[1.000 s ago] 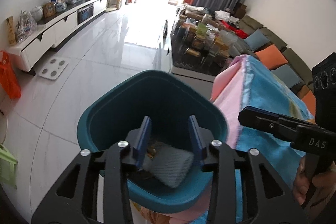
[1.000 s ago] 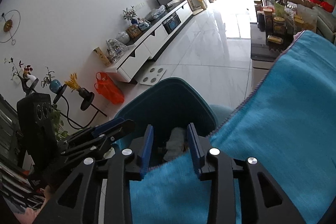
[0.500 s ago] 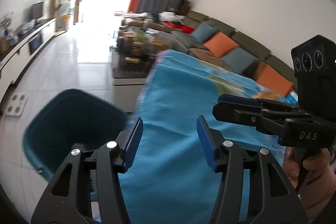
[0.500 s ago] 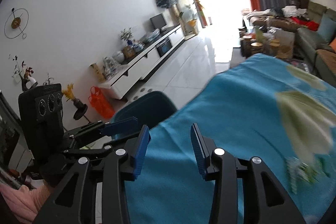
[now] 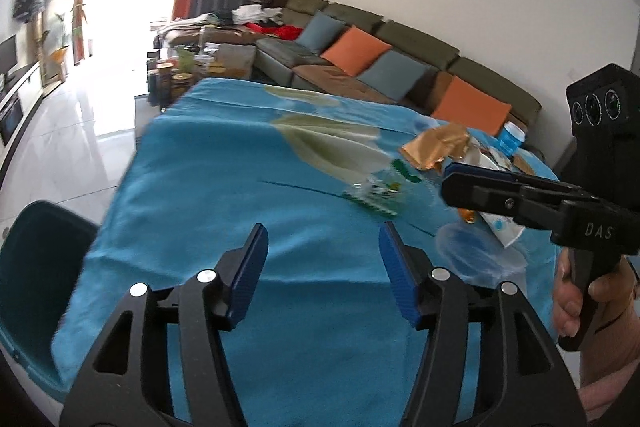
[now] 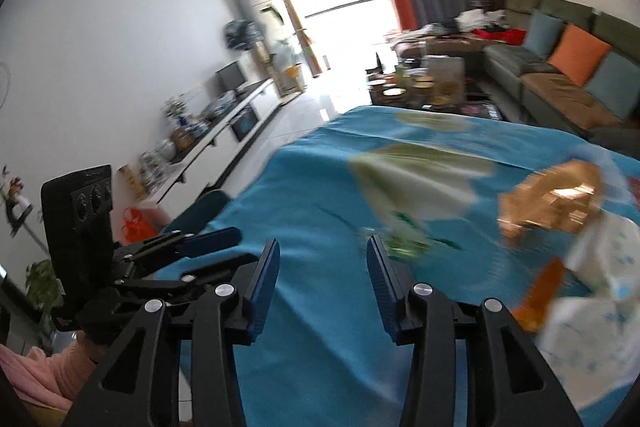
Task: Collect trash
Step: 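Move both tools back over the table toward the remaining trash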
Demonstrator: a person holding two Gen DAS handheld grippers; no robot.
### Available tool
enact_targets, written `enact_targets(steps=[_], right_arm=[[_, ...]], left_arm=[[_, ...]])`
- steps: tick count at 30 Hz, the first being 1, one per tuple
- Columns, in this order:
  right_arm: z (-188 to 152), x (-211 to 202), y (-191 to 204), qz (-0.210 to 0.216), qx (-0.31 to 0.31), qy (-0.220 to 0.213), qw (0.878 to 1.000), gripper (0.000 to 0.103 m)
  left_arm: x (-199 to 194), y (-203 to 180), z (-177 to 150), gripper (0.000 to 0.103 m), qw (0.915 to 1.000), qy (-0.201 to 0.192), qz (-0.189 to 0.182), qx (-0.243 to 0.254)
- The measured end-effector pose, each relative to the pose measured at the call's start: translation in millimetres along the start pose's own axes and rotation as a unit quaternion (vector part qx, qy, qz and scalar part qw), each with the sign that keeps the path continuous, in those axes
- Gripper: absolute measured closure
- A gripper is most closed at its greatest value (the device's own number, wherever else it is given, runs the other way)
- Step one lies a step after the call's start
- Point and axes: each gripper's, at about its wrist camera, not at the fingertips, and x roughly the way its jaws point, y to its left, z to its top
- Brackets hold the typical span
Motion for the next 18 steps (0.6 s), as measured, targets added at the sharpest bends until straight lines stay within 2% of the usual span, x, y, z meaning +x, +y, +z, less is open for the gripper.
enact_targets(steps=[4,10,18], right_arm=[[-1,-19,-35,-0.038,0.031,-0.017,0.999,0.06],[7,-39,-78,-0.09,0.057,-0.047,0.993,0.06],[21,-35,-119,-0.128,0.076,-0.051,0.988,0.056]], left_arm=[[22,-17,6,0.041,0.9997,0.015,-0.011,0.016],[45,-28,14,0.041,0.9987,0.04,-0.02,0.026],[69,-35,26,0.041,0.9975,0.064,-0.02,0.023]])
